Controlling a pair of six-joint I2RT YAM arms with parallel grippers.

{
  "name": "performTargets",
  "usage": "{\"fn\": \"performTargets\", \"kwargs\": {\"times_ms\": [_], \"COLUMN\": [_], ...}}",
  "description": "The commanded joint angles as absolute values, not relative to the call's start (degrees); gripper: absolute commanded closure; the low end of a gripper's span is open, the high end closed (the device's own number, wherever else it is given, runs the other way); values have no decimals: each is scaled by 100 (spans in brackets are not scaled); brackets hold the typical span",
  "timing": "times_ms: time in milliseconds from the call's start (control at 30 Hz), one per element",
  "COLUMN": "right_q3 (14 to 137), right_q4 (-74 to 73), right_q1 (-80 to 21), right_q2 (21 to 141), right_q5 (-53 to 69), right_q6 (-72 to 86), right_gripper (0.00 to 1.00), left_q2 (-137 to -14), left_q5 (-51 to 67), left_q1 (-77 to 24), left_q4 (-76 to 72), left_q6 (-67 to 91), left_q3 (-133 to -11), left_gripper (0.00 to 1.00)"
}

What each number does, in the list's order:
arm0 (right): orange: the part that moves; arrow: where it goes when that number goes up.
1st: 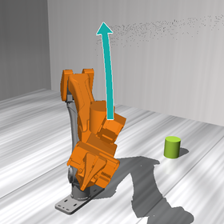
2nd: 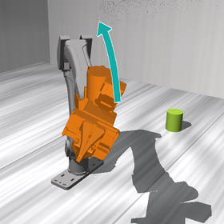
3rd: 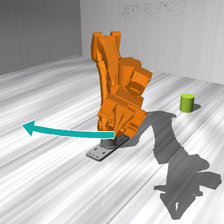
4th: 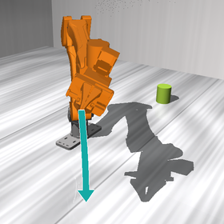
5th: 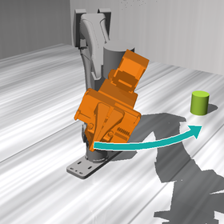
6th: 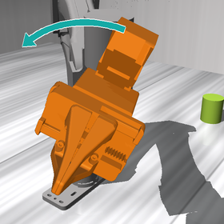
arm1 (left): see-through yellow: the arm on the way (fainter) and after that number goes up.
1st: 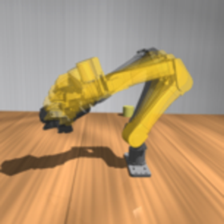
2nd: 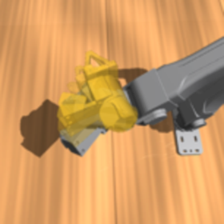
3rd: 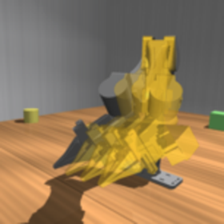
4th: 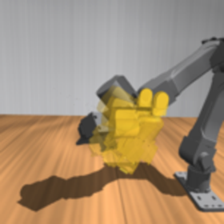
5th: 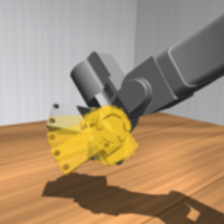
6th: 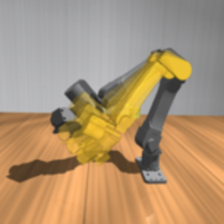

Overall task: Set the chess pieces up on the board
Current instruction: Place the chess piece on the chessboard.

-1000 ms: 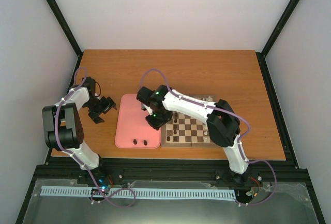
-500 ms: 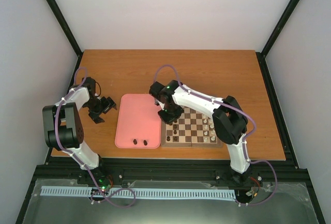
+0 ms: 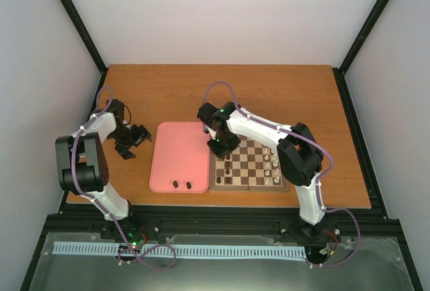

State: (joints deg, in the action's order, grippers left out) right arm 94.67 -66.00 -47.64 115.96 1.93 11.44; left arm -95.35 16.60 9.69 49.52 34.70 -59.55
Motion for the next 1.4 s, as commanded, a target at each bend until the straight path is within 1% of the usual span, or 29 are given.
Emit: {"fn": "performTargets", "kwargs": {"times_ms": [0,367,1000,1367], "right_q3": [9589,9824,9668,9511], "right_q4": [-6574,-6622,-6575,-6514], "right_q1": [-4730,-4729,-4730,-4735], "right_q2": [11576,11775,11845,11740], "right_q5": [146,251,326,363], "right_q6": [1059,1001,1011,1020], "right_gripper": [96,95,95,87], "left_q2": [-9628,-9633,-9661,-9664], "left_q5": [1709,1723,1737,1730], "left_q1": [979,982,978,980], "left_q4": [4940,4922,4921,4922], "left_q6": [3386,3381,3366,3366], "left_q3": [-6155,-6135,-6135,-6151], "left_gripper": [0,0,0,0]}}
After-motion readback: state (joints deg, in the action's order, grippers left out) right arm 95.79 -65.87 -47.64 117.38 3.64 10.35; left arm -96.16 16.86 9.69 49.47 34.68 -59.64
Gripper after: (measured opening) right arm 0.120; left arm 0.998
